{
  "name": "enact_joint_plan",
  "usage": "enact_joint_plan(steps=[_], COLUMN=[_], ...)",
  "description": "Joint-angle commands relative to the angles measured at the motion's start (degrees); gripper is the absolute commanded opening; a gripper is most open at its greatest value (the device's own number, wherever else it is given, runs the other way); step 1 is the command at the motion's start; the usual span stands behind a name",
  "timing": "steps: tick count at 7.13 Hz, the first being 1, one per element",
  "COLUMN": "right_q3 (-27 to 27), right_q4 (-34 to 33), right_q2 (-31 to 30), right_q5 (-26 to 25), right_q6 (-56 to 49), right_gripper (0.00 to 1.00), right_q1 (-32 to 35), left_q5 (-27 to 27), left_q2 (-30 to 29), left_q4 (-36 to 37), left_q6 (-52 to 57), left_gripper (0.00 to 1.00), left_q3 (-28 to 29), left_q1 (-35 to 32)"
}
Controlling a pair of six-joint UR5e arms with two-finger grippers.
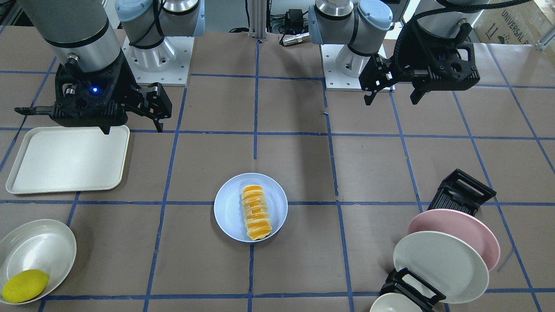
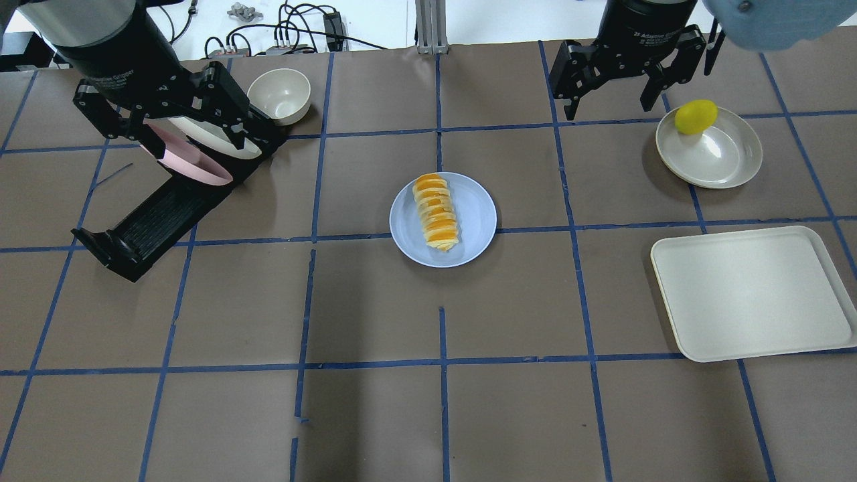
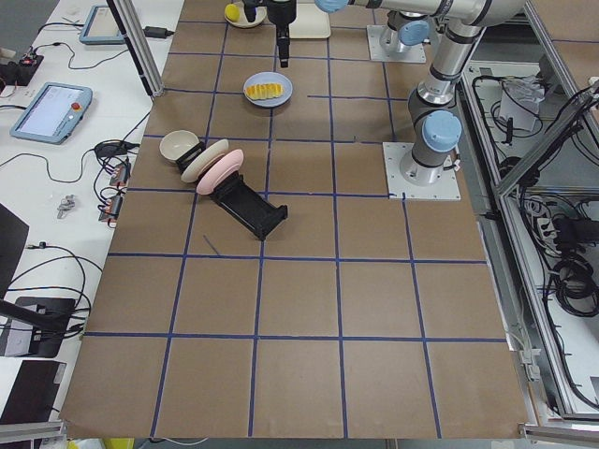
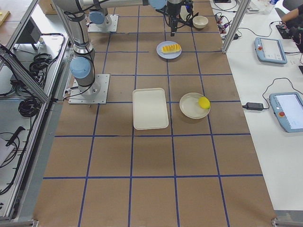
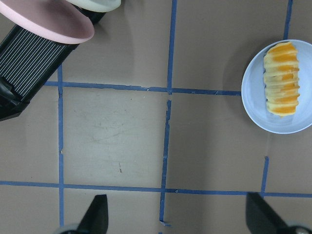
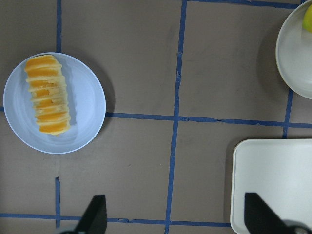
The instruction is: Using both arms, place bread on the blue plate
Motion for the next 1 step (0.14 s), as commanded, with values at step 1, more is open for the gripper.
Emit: enact_joint_plan(steps=[1], right_q3=[0.5], right_q4=[0.2], right_q2=[-1.1], right_q5=[-0.3], right_q6=[-0.1], right_gripper=[0.99], right_q1=[-0.1], left_q5=[0.0], left_q2=[-0.1], left_q4=[0.0], left_q6=[-0.2], left_gripper=[1.00], left_q3=[-0.2], left_q1=[-0.2])
